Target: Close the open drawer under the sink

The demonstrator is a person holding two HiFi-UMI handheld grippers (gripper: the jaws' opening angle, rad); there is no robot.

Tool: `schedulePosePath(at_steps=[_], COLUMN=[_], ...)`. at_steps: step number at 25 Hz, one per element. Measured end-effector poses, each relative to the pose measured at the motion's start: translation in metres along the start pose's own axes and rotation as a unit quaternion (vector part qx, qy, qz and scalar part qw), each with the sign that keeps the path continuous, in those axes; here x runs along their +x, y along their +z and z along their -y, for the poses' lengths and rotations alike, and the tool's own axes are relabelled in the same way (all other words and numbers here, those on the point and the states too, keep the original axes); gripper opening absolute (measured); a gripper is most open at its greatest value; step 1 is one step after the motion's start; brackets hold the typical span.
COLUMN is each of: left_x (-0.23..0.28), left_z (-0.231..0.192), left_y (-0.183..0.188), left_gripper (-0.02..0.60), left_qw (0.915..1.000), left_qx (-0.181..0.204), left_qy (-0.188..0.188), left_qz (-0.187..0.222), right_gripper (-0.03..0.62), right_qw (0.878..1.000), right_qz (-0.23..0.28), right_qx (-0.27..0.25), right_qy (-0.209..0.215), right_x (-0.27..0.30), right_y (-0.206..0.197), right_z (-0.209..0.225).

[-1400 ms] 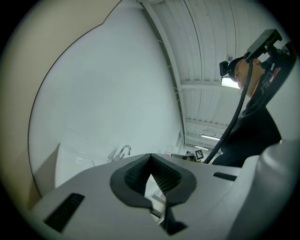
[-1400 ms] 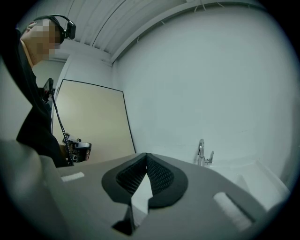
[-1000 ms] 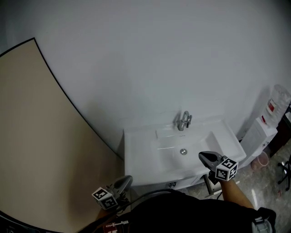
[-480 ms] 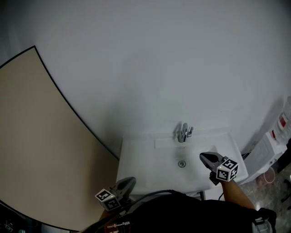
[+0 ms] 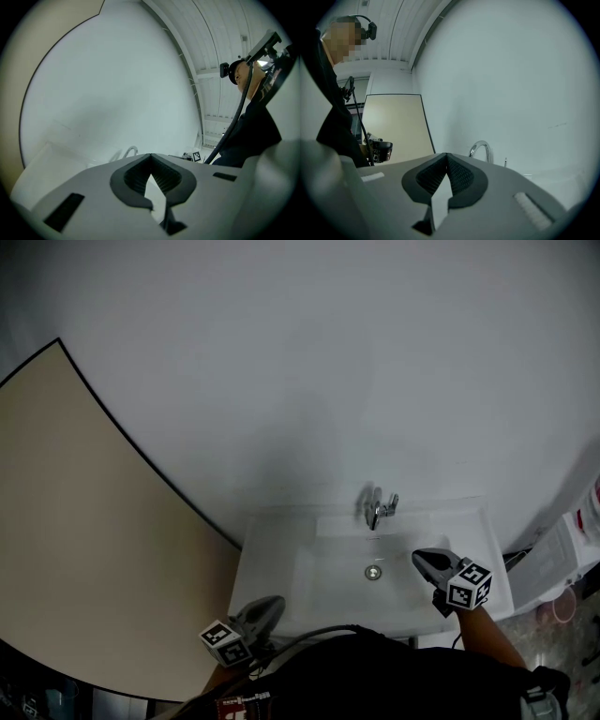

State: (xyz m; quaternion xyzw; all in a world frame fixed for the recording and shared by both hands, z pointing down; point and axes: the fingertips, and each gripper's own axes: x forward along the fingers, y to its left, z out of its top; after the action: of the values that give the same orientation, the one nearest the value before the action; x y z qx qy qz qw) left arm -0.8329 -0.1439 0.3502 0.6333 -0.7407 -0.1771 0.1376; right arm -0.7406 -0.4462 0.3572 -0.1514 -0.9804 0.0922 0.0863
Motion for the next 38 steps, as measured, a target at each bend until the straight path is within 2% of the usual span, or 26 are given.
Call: schedulePosePath(at_steps=[4,10,12,15,23,26,29,32,38], left_x=[0.008,0.019,0.016,0.008,0.008,0.01,0.016,0.027,0.057], left_z=[-0.013,-0.047,-0.066,-0.1,-0.142,-0.159,-0.165,-0.172,-0.152], left_y=[0.002,0.033,0.042,0.053,0.087,0.075,0.07,0.055,0.018], left_gripper=[0.0,0.0,0.0,0.0,0.0,0.0,0.0,0.0,0.0], left_qw=[1.0,0.9989,0.9989,0.9978,0.9926,0.9899,0.985,0.9785,0.9625], left_qx=[-0.004,-0.03,-0.018,-0.006,-0.03,-0.027,-0.057,-0.08,-0.072], left_qy=[-0.004,-0.034,-0.042,-0.062,-0.115,-0.132,-0.157,-0.176,-0.233], left_qz=[-0.006,0.006,-0.008,-0.021,-0.026,-0.045,-0.043,-0.07,-0.118], right_gripper=[0.002,0.002,0.002,0.002,0.002,0.002,0.002,0.002,0.002], right_qw=[1.0,0.999,0.998,0.998,0.994,0.99,0.986,0.981,0.968], right_qz=[-0.007,0.005,0.021,0.031,0.009,-0.001,-0.013,-0.021,-0.018], right_qx=[0.01,0.019,0.037,0.026,0.02,0.024,0.031,0.045,0.069], right_qy=[-0.003,-0.035,-0.04,-0.053,-0.108,-0.139,-0.166,-0.19,-0.242], right_x=[0.008,0.041,0.058,0.084,0.118,0.117,0.113,0.107,0.07], right_y=[-0.005,0.008,0.02,0.036,0.035,0.025,0.015,0.006,-0.017], right_z=[0.01,0.017,0.01,-0.002,-0.023,-0.025,-0.028,-0.03,-0.031])
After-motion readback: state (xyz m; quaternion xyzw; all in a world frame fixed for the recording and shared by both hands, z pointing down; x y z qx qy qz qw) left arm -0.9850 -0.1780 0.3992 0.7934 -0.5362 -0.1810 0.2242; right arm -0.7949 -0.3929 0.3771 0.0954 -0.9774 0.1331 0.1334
